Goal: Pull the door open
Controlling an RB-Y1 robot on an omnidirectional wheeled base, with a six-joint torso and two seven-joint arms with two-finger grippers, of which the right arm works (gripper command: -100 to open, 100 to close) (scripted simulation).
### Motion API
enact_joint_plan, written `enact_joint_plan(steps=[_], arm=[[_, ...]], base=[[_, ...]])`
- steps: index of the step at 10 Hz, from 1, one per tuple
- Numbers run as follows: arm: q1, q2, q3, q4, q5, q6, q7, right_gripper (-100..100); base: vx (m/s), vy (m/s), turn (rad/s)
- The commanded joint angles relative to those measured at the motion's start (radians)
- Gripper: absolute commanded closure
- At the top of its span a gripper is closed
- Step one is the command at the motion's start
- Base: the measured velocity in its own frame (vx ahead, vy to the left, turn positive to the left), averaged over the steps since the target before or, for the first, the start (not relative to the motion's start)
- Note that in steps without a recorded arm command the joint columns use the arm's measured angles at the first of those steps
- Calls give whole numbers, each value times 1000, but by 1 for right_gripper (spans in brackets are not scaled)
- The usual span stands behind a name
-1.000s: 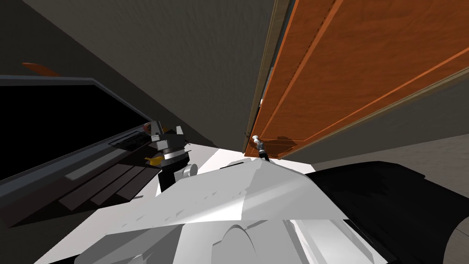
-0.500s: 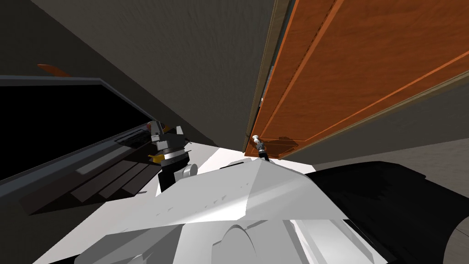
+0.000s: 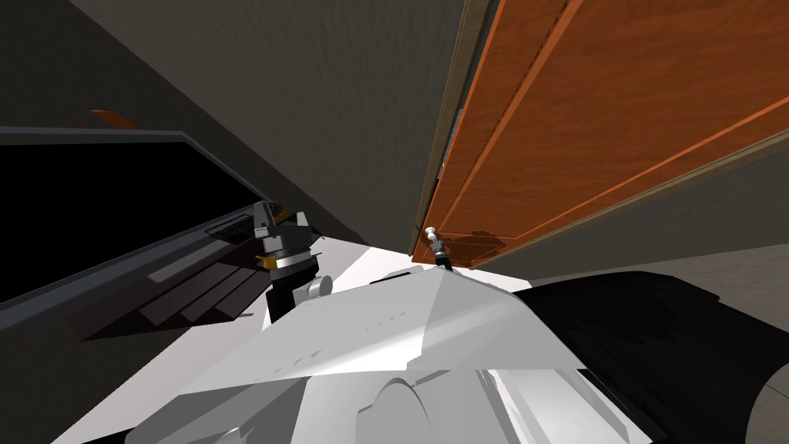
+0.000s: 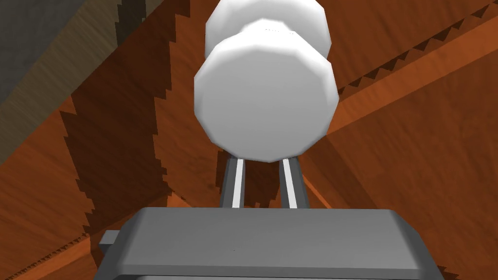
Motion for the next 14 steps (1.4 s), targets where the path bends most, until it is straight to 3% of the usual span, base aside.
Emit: enact_joint_plan(steps=[1,4,5,8,10,11,14], arm=[[-14,7,9,-16,-4,-7,-50,100],[-17,8,10,-15,-11,-5,-91,100],[-19,9,11,-14,-18,-4,-131,100],[-19,9,11,-14,-18,-4,-131,100],[-23,11,12,-12,-33,-2,-198,100],[-12,12,17,-1,-53,15,-224,-100],[-13,26,33,-23,-88,17,-293,-100]], base=[[-42,-8,46],[-29,-9,35],[-36,-3,68],[-10,-7,2],[-39,-7,68],[-70,-17,3],[-93,4,-36]])
